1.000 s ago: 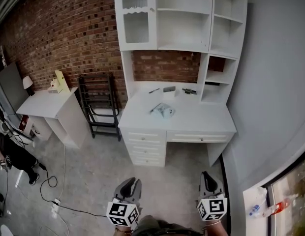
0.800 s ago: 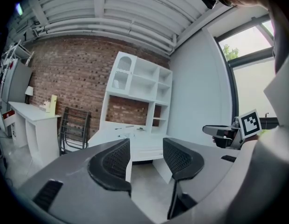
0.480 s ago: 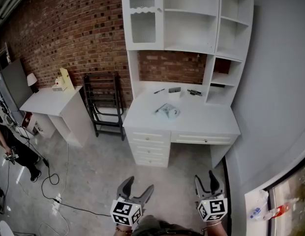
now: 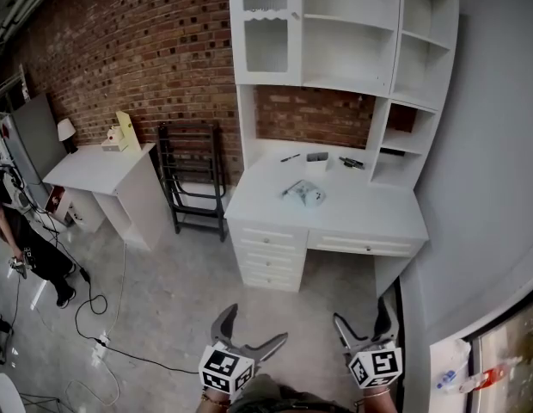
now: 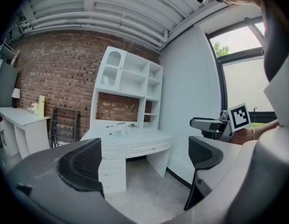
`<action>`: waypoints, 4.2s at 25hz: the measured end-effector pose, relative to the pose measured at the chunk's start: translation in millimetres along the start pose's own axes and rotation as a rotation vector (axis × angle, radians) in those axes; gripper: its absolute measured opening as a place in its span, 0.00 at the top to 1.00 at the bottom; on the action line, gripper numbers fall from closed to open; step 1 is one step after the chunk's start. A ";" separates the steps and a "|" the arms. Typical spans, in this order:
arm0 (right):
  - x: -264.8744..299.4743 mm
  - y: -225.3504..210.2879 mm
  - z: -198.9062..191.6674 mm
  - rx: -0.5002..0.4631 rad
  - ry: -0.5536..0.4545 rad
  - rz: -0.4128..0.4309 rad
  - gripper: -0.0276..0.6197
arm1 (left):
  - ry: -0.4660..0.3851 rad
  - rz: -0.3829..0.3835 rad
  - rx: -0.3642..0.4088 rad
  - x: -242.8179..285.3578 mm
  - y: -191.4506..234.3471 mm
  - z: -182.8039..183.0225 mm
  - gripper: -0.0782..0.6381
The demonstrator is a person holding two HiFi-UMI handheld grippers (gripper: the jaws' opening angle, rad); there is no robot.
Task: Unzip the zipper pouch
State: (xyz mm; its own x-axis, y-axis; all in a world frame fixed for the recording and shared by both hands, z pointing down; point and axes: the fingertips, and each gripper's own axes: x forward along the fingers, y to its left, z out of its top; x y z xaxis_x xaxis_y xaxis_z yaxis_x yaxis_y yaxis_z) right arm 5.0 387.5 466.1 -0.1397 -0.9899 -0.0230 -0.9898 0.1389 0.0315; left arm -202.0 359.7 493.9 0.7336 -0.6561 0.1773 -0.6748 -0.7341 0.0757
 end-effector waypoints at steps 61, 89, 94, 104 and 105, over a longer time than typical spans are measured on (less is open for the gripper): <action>367.2 -178.4 -36.8 0.017 0.135 -0.073 0.10 | -0.026 -0.039 -0.070 370.1 233.1 93.3 0.10; 499.0 -232.8 -67.2 0.027 0.203 0.047 0.18 | -0.015 0.063 -0.096 458.5 303.8 89.2 0.10; 537.6 -233.6 -83.8 0.052 0.292 0.161 0.18 | -0.024 0.075 -0.149 480.2 308.4 92.5 0.10; 597.1 -220.6 -120.4 0.040 0.423 0.375 0.18 | -0.038 0.137 -0.131 503.7 313.3 87.8 0.10; 602.1 -220.8 -125.0 0.037 0.440 0.390 0.18 | -0.033 0.137 -0.135 506.1 312.1 86.0 0.10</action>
State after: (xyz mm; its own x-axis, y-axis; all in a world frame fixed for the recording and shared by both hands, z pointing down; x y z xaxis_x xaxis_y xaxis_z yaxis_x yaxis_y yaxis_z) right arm 143.0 -242.6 570.1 -0.4765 -0.7826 0.4006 -0.8691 0.4880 -0.0805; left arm -34.5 -216.4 522.9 0.6350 -0.7552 0.1627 -0.7714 -0.6089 0.1847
